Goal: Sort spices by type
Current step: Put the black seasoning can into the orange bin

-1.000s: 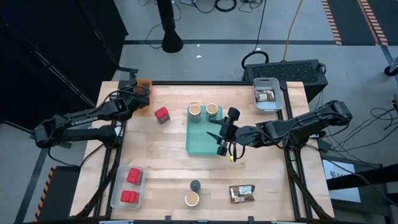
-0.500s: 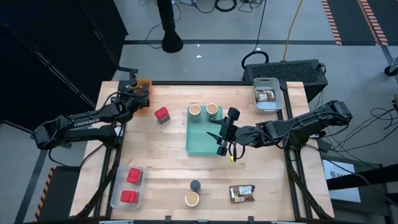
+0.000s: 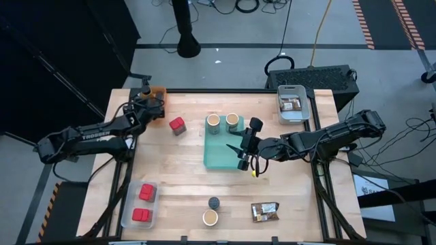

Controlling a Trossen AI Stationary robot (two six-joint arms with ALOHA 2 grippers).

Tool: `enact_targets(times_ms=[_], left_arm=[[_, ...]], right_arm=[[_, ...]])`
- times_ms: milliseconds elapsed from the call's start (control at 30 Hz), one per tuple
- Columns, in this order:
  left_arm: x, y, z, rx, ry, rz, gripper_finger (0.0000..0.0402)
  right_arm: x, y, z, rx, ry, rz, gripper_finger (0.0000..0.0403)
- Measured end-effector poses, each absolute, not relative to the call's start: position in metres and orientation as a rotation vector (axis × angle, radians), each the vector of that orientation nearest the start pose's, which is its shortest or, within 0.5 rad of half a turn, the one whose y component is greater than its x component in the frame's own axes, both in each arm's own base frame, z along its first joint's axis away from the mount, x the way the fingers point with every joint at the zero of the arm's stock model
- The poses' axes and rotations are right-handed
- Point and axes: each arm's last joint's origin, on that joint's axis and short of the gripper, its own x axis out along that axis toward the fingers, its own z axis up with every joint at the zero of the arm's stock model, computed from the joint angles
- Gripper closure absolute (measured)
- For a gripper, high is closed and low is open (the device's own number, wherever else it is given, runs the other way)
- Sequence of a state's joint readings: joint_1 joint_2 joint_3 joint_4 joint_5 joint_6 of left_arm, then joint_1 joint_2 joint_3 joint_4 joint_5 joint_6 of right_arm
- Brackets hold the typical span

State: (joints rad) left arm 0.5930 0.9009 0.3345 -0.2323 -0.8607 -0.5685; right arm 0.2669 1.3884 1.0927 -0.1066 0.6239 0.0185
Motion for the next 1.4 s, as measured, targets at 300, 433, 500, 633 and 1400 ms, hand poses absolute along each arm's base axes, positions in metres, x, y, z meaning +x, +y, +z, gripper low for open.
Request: enact_targets(times_ms=[300, 433, 500, 633, 1400], left_arm=[[0.110, 0.103, 0.154, -0.342, 0.460, 1.580, 0.0248], [0.108, 0.101, 0.148, -0.338, 0.473, 1.584, 0.0225], [0.108, 0.101, 0.146, -0.338, 0.465, 1.585, 0.0221], [0.109, 0.102, 0.148, -0.343, 0.437, 1.583, 0.0218], [0.111, 0.103, 0.207, -0.362, 0.706, 1.548, 0.0327]], right_arm=[[0.301, 0.065, 0.313, -0.156, 0.362, -0.355, 0.0213], [0.301, 0.065, 0.313, -0.156, 0.361, -0.355, 0.0213], [0.301, 0.065, 0.313, -0.156, 0.362, -0.355, 0.0213], [0.301, 0.065, 0.313, -0.156, 0.361, -0.355, 0.0213], [0.301, 0.065, 0.313, -0.152, 0.363, -0.356, 0.0213]])
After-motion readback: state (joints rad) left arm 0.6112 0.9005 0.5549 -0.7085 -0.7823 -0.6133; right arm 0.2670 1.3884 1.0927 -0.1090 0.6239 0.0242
